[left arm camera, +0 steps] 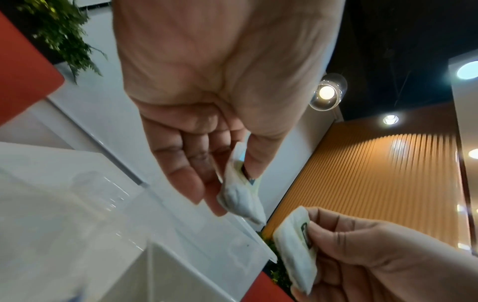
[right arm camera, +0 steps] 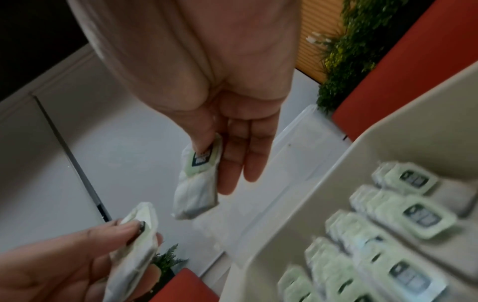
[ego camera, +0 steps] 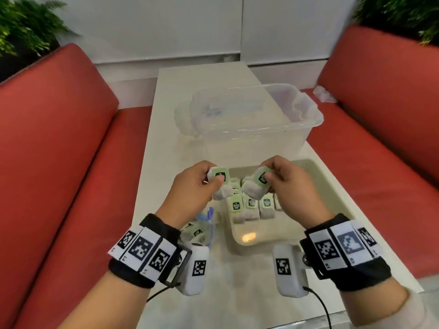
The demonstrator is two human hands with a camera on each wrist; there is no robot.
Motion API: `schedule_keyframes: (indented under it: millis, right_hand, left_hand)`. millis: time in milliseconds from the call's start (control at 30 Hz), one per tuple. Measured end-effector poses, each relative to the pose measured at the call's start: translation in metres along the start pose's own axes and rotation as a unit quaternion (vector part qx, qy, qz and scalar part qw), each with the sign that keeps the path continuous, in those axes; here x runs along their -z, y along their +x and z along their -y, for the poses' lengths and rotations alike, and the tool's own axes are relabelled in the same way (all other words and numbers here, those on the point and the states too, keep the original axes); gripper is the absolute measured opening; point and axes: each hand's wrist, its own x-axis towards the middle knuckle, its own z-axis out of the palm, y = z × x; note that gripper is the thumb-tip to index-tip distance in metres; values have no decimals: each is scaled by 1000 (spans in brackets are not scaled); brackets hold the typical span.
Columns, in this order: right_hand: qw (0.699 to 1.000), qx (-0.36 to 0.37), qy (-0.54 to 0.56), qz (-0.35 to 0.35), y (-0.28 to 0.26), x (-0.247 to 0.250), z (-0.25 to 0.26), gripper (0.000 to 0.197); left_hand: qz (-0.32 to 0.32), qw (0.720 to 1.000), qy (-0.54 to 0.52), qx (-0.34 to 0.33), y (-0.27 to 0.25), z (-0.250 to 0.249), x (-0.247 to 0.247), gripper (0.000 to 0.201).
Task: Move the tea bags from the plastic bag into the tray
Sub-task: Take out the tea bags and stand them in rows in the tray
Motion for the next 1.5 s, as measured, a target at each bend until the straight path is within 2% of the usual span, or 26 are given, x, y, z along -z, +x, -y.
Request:
schedule_keyframes:
  millis: [100, 200, 333, 433, 533, 667, 800, 1000, 1100, 1300, 1500]
  right_hand:
    - [999, -3, -48, -10, 3, 34, -22, 21]
    - [993, -7, -114, -39, 5, 66, -50, 16]
    - [987, -45, -137, -65, 5, 107, -85, 15]
    - [987, -63, -129, -66, 6, 128, -102, 18]
    - [988, -72, -122, -66, 8, 140, -115, 20]
    - [989, -78, -113, -61, 10, 148, -129, 21]
    - [991, -79, -101, -48, 11, 148, -135, 21]
    - [993, -70, -88, -34, 13, 145, -136, 21]
    - [994, -65, -80, -33, 15, 144, -135, 21]
    - [995, -67, -74, -27, 19, 140, -134, 21]
    - [995, -47, -84, -21, 23, 136, -131, 22]
  left_hand:
    - [26, 999, 18, -21, 21, -24, -22, 8]
    - [54, 991, 103, -64, 46, -48, -43, 10]
    - [115, 968, 201, -102, 83, -83, -82, 5]
    - [161, 942, 271, -118, 108, -98, -113, 11]
    - [207, 916, 326, -110, 127, -102, -143, 9]
    - [262, 878, 389, -94, 140, -98, -178, 20]
    - [310, 842, 437, -61, 143, -88, -201, 17]
    - [327, 804, 495, -38, 144, -80, -215, 15]
    - [308, 801, 512, -24, 145, -74, -219, 19]
    - [275, 818, 505, -16, 147, -67, -217, 20]
    - [257, 866, 428, -9, 151, -74, -193, 28]
